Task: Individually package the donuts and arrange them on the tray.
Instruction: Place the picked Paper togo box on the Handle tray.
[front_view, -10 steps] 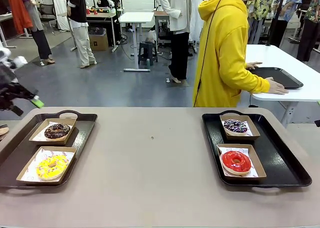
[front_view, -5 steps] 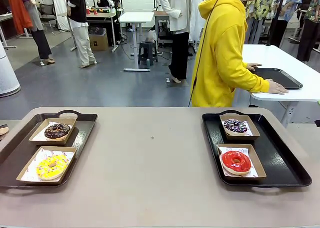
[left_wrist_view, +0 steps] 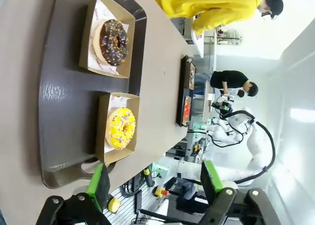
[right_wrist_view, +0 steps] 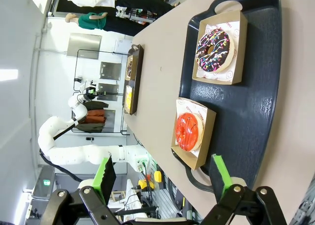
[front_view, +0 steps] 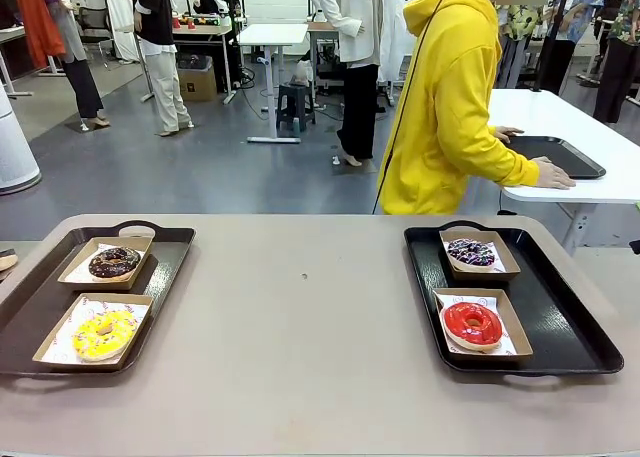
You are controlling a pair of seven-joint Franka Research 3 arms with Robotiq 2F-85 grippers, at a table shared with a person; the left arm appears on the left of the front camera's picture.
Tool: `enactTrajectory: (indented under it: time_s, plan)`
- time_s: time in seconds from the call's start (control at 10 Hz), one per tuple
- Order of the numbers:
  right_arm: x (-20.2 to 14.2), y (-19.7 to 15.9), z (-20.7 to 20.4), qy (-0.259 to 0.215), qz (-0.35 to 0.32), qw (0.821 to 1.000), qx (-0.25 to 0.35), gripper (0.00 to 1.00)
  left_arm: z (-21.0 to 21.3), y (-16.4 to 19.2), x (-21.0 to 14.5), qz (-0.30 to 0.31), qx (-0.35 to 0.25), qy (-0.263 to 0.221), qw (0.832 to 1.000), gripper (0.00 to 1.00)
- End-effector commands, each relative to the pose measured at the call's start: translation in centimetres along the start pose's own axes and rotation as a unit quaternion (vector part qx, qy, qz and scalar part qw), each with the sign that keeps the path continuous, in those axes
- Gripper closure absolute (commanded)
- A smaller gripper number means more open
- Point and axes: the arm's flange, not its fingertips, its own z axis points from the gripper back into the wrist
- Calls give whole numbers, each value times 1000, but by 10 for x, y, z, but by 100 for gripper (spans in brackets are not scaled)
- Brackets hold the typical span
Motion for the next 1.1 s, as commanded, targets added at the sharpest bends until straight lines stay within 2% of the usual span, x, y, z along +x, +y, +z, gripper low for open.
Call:
enactTrajectory:
  time_s: [0.0, 0.1, 1.0]
  plan:
    - [-1, 1, 0, 2, 1, 1000, 4, 0, 8, 9, 19, 11, -16, 2, 1000, 3]
    - [-1, 1, 0, 2, 1, 1000, 4, 0, 0, 0, 0, 0, 0, 0, 1000, 3]
    - [-1, 1, 0, 2, 1, 1000, 4, 0, 0, 0, 0, 0, 0, 0, 1000, 3]
